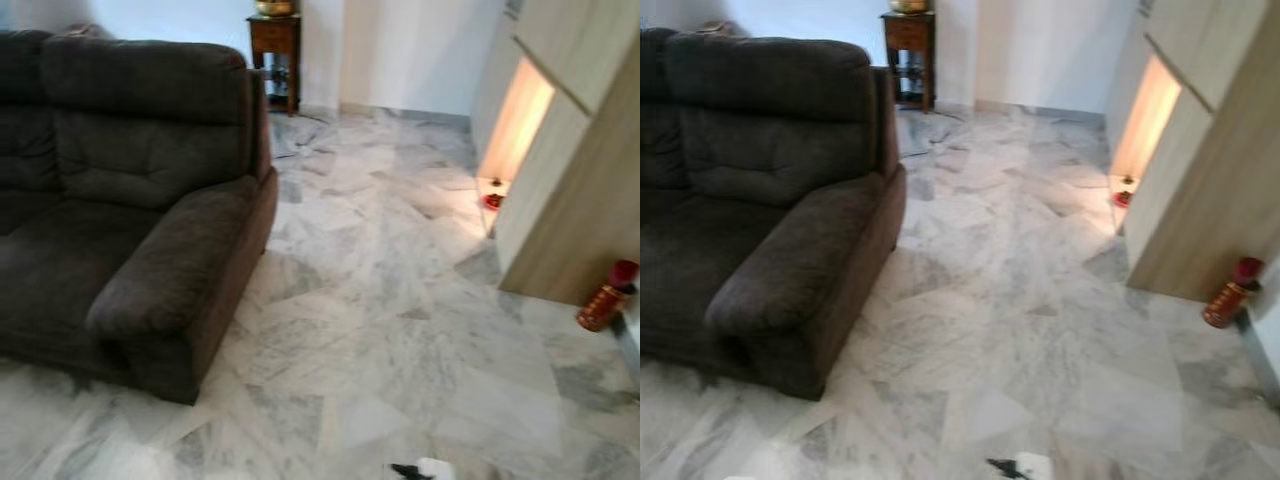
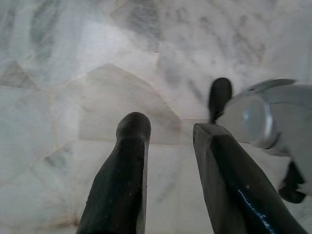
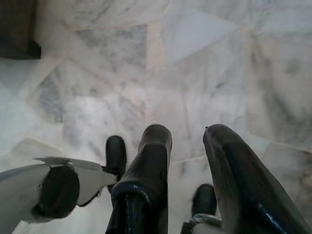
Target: Move the pillow to the sofa from floor
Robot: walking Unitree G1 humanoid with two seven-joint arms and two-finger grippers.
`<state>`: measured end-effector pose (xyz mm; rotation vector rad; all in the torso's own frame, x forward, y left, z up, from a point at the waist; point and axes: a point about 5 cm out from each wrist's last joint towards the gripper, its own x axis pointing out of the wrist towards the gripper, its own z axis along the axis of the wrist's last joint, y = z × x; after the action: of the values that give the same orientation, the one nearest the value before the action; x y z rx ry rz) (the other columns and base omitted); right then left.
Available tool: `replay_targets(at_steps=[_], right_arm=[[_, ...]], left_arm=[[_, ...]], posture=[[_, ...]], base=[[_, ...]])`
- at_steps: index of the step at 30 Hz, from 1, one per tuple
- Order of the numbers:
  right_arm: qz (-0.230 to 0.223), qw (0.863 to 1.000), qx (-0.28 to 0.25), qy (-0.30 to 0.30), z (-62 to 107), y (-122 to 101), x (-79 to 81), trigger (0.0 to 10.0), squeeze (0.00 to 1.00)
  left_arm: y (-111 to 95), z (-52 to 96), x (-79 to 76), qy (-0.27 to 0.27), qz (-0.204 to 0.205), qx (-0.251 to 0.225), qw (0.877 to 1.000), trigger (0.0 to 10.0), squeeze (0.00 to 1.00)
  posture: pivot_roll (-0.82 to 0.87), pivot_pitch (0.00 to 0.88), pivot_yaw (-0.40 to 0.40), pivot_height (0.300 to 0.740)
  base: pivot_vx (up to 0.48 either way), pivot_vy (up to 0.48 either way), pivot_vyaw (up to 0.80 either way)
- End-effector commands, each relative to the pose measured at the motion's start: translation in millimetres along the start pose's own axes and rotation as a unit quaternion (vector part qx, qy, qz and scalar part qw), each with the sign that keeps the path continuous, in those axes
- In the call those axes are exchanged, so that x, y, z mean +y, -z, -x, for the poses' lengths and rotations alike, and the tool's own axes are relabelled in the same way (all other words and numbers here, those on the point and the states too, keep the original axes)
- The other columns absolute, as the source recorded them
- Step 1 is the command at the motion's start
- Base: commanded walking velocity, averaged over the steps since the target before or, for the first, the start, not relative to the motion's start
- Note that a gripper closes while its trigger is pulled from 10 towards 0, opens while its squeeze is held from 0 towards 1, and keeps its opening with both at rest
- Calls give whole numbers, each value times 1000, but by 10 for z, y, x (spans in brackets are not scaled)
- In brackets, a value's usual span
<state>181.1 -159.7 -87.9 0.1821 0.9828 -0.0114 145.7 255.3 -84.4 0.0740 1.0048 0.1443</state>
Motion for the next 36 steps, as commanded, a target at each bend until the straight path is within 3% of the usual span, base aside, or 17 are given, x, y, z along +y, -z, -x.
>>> replay_targets(at_steps=[1,21,36], right_arm=[[2,1000,16,-20,-4,78,108,10000,0],[-29,999,13,17,7,80,3,10000,0],[-15,1000,6,10,5,63,15,10000,0]], left_arm=[[34,4,3,2,0,10,1000,10000,0],[98,27,66,-1,4,17,1000,10000,0],[74,18,47,0,3,17,1000,10000,0]], posture=[[98,0,-17,740],[106,0,-12,740],[110,0,-11,740]], base=[[0,480,0],[0,480,0],[0,480,0]])
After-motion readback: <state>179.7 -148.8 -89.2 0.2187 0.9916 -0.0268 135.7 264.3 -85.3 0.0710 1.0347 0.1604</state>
